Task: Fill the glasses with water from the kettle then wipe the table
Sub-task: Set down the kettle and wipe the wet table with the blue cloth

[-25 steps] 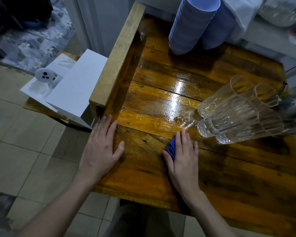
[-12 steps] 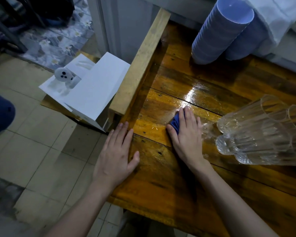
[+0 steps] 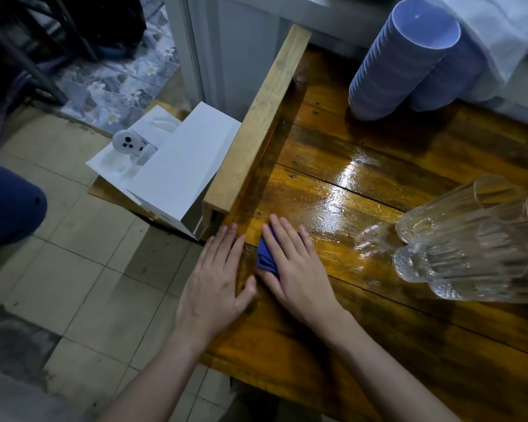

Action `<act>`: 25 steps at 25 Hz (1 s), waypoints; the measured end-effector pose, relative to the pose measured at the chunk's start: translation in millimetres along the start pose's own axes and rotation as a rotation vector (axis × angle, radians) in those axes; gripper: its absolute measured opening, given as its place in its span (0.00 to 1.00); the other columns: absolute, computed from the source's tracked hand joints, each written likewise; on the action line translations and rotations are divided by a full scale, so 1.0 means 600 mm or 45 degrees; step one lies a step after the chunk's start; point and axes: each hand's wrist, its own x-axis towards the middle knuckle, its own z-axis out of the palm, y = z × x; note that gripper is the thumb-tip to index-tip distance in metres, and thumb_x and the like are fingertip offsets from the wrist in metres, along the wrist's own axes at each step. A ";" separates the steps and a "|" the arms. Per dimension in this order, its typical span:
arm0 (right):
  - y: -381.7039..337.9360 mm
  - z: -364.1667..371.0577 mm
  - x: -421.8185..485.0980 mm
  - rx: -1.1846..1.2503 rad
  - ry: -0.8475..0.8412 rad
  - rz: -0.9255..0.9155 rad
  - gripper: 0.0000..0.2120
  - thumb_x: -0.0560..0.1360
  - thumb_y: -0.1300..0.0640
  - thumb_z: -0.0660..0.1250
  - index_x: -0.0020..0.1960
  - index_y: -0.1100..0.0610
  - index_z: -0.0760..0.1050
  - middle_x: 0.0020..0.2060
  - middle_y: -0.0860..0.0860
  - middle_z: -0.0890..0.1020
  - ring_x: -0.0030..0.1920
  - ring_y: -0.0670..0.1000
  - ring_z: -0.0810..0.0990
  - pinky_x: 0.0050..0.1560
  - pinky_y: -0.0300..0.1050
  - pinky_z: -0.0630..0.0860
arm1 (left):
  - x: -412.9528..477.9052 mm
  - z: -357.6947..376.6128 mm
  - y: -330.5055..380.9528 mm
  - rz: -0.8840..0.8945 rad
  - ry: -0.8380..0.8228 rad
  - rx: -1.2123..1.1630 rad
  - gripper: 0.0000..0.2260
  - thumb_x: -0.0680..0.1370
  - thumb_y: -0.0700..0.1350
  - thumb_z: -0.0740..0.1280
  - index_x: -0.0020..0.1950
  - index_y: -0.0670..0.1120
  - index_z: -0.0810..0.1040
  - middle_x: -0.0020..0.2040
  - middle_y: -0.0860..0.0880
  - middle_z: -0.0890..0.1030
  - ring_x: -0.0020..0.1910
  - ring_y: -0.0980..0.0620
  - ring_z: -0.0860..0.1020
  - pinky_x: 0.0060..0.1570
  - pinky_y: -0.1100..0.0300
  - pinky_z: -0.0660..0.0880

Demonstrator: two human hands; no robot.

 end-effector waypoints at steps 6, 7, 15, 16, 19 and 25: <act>0.073 -0.007 -0.084 0.020 0.040 0.360 0.35 0.80 0.36 0.46 0.80 0.56 0.50 0.79 0.54 0.53 0.79 0.52 0.51 0.78 0.53 0.47 | -0.001 0.001 0.000 -0.006 0.010 -0.026 0.30 0.78 0.58 0.56 0.77 0.44 0.60 0.78 0.46 0.58 0.77 0.54 0.49 0.75 0.54 0.54; 0.079 -0.007 -0.078 0.022 0.060 0.416 0.35 0.80 0.36 0.46 0.80 0.56 0.51 0.79 0.55 0.53 0.79 0.52 0.51 0.78 0.53 0.47 | 0.000 0.001 0.000 -0.004 0.013 -0.033 0.30 0.78 0.58 0.56 0.77 0.44 0.60 0.78 0.46 0.58 0.77 0.54 0.49 0.74 0.53 0.56; 0.132 -0.002 0.075 0.135 0.348 1.022 0.36 0.81 0.38 0.46 0.79 0.63 0.52 0.78 0.60 0.57 0.79 0.58 0.53 0.78 0.58 0.47 | 0.000 0.005 -0.003 0.011 0.014 -0.047 0.31 0.78 0.58 0.56 0.77 0.43 0.61 0.78 0.45 0.57 0.78 0.53 0.50 0.76 0.61 0.45; 0.134 -0.004 0.093 0.140 0.356 1.040 0.36 0.81 0.38 0.46 0.79 0.63 0.51 0.78 0.60 0.56 0.79 0.58 0.53 0.77 0.58 0.46 | -0.001 0.005 -0.003 0.012 0.012 -0.048 0.31 0.78 0.58 0.56 0.76 0.43 0.61 0.78 0.45 0.58 0.78 0.52 0.51 0.76 0.61 0.44; 0.138 -0.012 0.120 0.102 0.313 0.897 0.35 0.81 0.39 0.47 0.79 0.61 0.51 0.79 0.58 0.55 0.79 0.56 0.51 0.77 0.55 0.43 | 0.002 0.007 -0.005 0.014 0.017 -0.053 0.31 0.78 0.58 0.55 0.77 0.43 0.61 0.78 0.45 0.57 0.78 0.52 0.51 0.75 0.59 0.47; 0.067 -0.011 0.078 -0.017 0.192 0.473 0.33 0.81 0.42 0.51 0.78 0.62 0.55 0.78 0.62 0.56 0.78 0.60 0.53 0.78 0.58 0.50 | 0.006 0.005 -0.004 0.023 0.009 -0.062 0.31 0.76 0.57 0.57 0.75 0.42 0.64 0.77 0.44 0.61 0.77 0.49 0.56 0.74 0.59 0.48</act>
